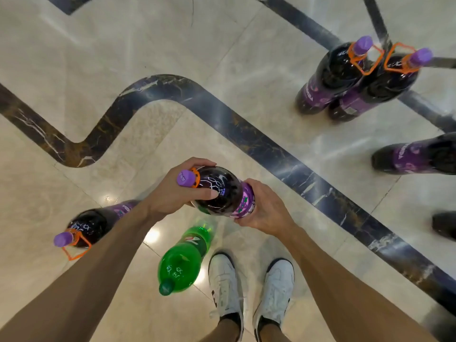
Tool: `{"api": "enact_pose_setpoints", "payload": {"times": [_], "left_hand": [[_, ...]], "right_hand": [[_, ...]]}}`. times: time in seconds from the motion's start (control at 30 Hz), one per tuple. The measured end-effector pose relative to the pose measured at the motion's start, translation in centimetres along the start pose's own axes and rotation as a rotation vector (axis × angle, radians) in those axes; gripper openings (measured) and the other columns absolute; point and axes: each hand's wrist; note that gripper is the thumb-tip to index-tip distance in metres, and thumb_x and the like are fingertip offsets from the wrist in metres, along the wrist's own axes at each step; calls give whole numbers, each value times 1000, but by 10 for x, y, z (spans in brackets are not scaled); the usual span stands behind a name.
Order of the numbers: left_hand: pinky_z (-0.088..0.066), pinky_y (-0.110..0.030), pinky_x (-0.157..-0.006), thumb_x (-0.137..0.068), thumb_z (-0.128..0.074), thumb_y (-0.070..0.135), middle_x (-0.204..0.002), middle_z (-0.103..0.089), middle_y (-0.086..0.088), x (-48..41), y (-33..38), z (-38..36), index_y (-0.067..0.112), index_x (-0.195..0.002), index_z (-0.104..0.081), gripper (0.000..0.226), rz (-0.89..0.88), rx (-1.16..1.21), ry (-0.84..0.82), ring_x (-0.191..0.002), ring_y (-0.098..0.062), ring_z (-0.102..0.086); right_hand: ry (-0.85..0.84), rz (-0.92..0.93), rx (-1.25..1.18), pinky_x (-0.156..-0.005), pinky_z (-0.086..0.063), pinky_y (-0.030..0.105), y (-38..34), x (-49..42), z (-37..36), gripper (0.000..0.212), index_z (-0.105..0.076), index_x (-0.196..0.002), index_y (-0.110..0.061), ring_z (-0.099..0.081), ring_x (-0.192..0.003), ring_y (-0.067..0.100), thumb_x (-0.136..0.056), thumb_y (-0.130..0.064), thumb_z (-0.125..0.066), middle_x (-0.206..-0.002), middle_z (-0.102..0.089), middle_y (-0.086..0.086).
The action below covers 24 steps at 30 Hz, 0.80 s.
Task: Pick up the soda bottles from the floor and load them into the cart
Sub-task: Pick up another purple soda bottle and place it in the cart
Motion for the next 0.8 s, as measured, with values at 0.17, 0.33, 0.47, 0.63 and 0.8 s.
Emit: {"api": "enact_pose_setpoints", "payload": {"times": [0.17, 0.33, 0.47, 0.63, 0.8], "left_hand": [[-62, -53, -79, -57, -89, 33, -121, -70, 1, 105, 112, 1, 26, -125, -65, 72, -21, 84, -26, -108, -23, -70], [-63, -45, -82, -59, -91, 26, -121, -70, 0, 235, 263, 4, 19, -126, -63, 73, -116, 131, -33, -110, -22, -70], [-62, -42, -84, -63, -90, 16, -122, -70, 3, 335, 376, 17, 22, -125, -65, 67, -227, 124, -40, -111, -22, -70], [-62, -38, -77, -60, -89, 16, -120, -72, -2, 427, 473, 33, 18, -126, -63, 71, -360, 141, -30, -107, -22, -72], [-60, -48, -88, -68, -81, 4, -123, -70, -6, 476, 514, 48, 17, -127, -63, 62, -465, 193, -3, -114, -32, -69]], "right_hand": [[-32, -21, 55, -82, -59, 33, -105, 95, 96, 85, -48, -126, -38, -61, -97, 6, -54, -55, -90, -114, -58, -16], [25, 29, 121, -83, -56, 32, -239, 202, 219, 83, -51, -126, -35, -58, -99, 6, -54, -51, -90, -111, -53, -18], [132, 104, 207, -80, -51, 30, -346, 279, 302, 84, -52, -125, -35, -54, -101, 10, -52, -56, -88, -112, -52, -13], [245, 256, 319, -85, -48, 32, -449, 344, 373, 91, -53, -136, -31, -51, -108, 10, -57, -53, -91, -118, -55, -13], [295, 368, 383, -93, -47, 29, -512, 380, 407, 93, -49, -139, -29, -48, -108, 7, -60, -60, -87, -121, -55, -8]]}}
Point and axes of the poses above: each hand's wrist, its own x-axis away from the middle knuckle, its own z-axis out of the back of the hand, y = z × x
